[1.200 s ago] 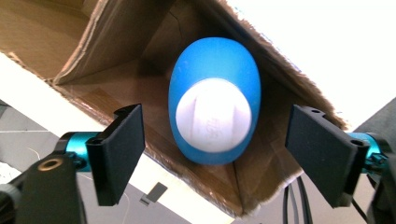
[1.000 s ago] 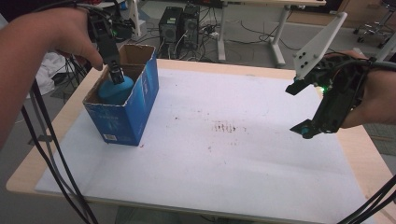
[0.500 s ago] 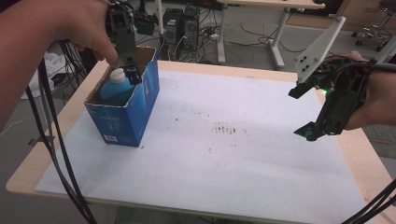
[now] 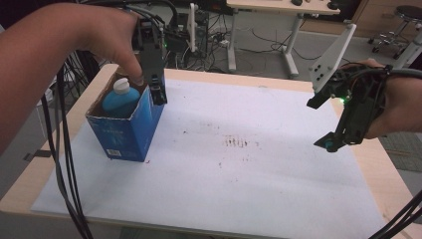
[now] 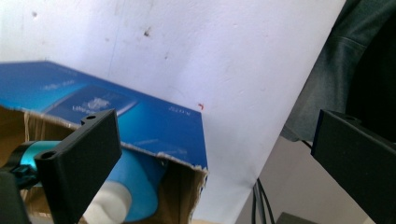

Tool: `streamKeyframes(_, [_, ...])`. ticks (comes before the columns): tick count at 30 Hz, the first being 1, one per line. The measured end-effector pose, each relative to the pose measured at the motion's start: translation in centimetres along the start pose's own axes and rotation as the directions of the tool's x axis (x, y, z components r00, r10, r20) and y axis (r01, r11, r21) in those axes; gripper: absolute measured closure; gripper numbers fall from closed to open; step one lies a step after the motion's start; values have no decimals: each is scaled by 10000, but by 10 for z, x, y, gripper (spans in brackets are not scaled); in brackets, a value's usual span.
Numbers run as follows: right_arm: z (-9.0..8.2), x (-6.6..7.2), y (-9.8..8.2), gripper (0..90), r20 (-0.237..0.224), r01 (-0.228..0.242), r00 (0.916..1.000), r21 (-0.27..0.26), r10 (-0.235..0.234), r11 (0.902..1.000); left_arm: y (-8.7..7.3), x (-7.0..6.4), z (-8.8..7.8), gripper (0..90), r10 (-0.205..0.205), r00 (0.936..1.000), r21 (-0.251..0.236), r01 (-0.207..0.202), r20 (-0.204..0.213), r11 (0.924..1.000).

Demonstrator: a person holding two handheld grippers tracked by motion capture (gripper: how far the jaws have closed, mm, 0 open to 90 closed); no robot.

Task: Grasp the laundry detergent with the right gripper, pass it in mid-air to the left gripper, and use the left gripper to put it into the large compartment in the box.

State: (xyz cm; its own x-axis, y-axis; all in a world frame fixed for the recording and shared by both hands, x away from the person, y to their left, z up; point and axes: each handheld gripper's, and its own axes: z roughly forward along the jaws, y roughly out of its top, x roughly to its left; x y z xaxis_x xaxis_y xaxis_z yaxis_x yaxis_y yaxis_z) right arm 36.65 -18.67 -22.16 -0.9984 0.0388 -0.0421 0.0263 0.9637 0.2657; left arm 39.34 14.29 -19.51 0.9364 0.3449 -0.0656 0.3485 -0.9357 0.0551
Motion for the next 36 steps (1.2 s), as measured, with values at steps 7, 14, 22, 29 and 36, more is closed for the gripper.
streamKeyframes(7, [1,-5,0,8,-142,4,9999,220,-1,9998,10,-6,5,16,596,9981,35,-596,126,9982])
streamKeyframes(14, [4,-9,-1,8,-176,51,9998,816,-37,9966,20,-19,17,16,1389,9900,142,-1392,234,9902])
streamKeyframes(22, [4,-7,6,8,-208,172,9997,973,-153,9951,30,-28,27,16,1761,9833,356,-1778,458,9834])
streamKeyframes(29, [5,-8,5,8,-193,261,9995,953,-244,9951,38,-31,32,16,1854,9808,254,-1872,606,9820])
streamKeyframes(36, [6,-14,1,8,-216,323,9993,993,-303,9945,43,-26,35,16,1923,9792,320,-1946,651,9804])
